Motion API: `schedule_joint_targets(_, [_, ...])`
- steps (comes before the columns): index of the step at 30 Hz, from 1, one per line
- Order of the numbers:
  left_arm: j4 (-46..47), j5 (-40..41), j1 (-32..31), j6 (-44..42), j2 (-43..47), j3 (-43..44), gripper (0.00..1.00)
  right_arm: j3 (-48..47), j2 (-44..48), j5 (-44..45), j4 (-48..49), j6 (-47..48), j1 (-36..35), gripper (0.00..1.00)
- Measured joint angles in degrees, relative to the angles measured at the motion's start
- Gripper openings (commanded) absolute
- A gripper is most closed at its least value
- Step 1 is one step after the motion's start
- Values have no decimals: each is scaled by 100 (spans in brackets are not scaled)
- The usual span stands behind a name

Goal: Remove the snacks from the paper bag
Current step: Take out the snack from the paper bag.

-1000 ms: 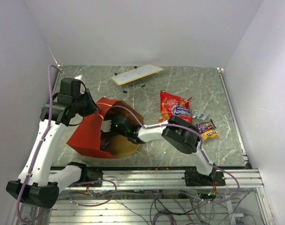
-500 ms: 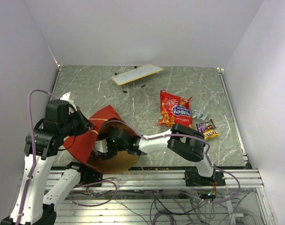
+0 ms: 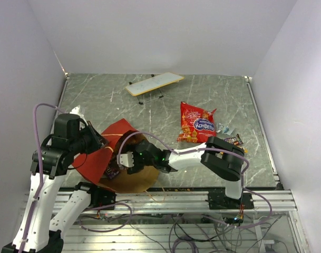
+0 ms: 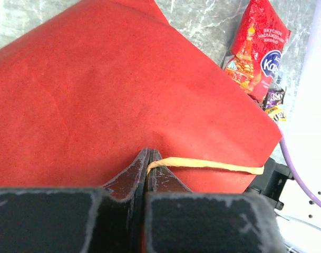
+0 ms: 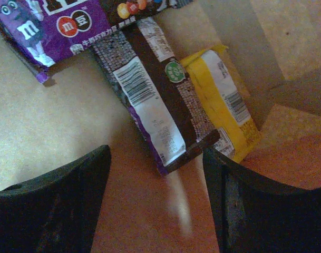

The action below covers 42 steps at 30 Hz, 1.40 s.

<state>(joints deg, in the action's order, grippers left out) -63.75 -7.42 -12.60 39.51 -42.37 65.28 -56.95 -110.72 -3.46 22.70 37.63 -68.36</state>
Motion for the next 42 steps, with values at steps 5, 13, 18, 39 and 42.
schedule_joint_targets(5, [136, -197, 0, 221, 74, -162, 7, 31, 11, -601, -116, 844, 35, 67])
schedule_joint_targets(13, [229, -326, 0, 302, -131, -179, 7, -780, -492, -1211, -420, 1681, 9, 62])
schedule_joint_targets(18, [219, -330, 0, 295, -149, -181, 7, -1209, -931, -1182, -363, 1928, 9, 57])
schedule_joint_targets(39, [201, -463, 0, 15, -518, 90, 7, -535, -337, -737, -291, 1353, 4, 8])
schedule_joint_targets(42, [221, -487, 0, 13, -527, 92, 7, -398, -22, -721, -402, 1226, 4, 6])
